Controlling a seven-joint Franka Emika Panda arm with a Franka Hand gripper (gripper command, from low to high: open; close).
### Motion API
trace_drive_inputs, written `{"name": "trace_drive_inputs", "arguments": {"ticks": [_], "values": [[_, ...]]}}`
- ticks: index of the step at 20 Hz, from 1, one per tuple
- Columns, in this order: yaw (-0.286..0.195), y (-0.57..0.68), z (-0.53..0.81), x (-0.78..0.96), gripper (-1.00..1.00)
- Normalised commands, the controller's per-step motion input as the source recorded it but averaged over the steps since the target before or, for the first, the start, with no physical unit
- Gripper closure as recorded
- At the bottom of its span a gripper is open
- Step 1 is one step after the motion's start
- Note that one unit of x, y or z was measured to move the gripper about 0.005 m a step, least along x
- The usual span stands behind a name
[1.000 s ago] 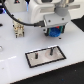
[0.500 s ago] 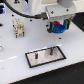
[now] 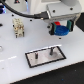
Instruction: Insert the blue gear onto the right peg, followed by the red gear
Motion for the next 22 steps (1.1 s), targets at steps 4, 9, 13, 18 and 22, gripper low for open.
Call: {"name": "trace_drive_inputs", "arguments": {"ticks": [4, 9, 13, 18, 22], "values": [[0.0, -0.28, 0.22, 0.77, 1.0], [0.0, -0.22, 0.1, 0.71, 1.0], [0.0, -0.18, 0.01, 0.52, 1.0], [0.0, -0.14, -0.07, 0.3, 1.0], [0.0, -0.16, -0.08, 0.16, 1.0]]}}
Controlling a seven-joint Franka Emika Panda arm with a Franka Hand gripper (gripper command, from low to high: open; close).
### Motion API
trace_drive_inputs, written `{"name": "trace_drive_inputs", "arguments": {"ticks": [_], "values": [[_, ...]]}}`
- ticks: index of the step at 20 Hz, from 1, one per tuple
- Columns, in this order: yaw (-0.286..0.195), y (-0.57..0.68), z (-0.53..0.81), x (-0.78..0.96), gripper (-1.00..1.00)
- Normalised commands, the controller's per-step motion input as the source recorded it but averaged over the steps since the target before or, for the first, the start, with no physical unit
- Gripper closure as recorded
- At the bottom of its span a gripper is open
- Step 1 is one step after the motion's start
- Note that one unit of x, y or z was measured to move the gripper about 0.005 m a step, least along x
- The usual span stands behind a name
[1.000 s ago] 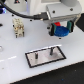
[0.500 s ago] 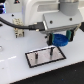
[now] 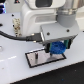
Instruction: Insert the blue gear onto the right peg, followed by the red gear
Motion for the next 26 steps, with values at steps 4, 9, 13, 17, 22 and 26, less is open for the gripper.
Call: {"name": "trace_drive_inputs", "arguments": {"ticks": [4, 9, 13, 17, 22, 26], "values": [[0.0, -0.05, 0.01, 0.03, 1.0], [0.0, -0.02, 0.24, 0.02, 1.0], [0.0, -0.01, 0.34, 0.05, 1.0], [0.0, -0.12, 0.14, 0.09, 1.0], [0.0, -0.23, -0.09, 0.13, 1.0], [0.0, -0.2, -0.14, 0.16, 1.0]]}}
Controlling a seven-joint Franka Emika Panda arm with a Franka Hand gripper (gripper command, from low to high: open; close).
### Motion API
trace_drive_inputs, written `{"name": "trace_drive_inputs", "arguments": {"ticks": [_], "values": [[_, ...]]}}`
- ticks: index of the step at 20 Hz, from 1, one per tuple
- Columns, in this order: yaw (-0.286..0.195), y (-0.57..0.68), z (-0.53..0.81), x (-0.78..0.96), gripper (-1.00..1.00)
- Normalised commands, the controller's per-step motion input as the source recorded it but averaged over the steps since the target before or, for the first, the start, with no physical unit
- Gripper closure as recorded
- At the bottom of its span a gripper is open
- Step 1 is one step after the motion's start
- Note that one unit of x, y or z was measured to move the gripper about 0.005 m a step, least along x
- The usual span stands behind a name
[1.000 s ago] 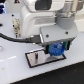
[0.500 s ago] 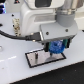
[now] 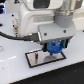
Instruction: Insert the blue gear onto the right peg, followed by the red gear
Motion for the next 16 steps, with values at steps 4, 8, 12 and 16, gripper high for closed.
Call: {"name": "trace_drive_inputs", "arguments": {"ticks": [4, 8, 12, 16], "values": [[0.0, -0.15, -0.09, 0.12, 1.0], [0.0, 0.0, -0.29, 0.08, 1.0], [0.0, -0.01, -0.17, 0.09, 1.0], [0.0, 0.02, -0.15, 0.1, 1.0]]}}
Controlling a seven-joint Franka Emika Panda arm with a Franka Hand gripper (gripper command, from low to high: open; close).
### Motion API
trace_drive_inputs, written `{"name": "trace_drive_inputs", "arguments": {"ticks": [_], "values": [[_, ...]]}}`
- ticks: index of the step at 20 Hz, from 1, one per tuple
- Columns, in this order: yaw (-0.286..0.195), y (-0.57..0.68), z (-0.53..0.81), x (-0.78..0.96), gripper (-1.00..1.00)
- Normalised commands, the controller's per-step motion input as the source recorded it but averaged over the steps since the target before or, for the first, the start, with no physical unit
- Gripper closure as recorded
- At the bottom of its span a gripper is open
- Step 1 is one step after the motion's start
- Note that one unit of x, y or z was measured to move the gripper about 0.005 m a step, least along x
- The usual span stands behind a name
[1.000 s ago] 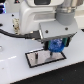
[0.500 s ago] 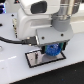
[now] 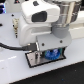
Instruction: Insert the blue gear onto the right peg, followed by the red gear
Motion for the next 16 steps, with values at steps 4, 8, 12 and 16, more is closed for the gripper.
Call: {"name": "trace_drive_inputs", "arguments": {"ticks": [4, 8, 12, 16], "values": [[0.0, 0.05, -0.04, 0.04, -1.0], [0.0, 0.08, 0.07, 0.02, 1.0], [0.0, 0.11, 0.4, -0.06, -1.0], [0.0, 0.1, 0.49, -0.14, -1.0]]}}
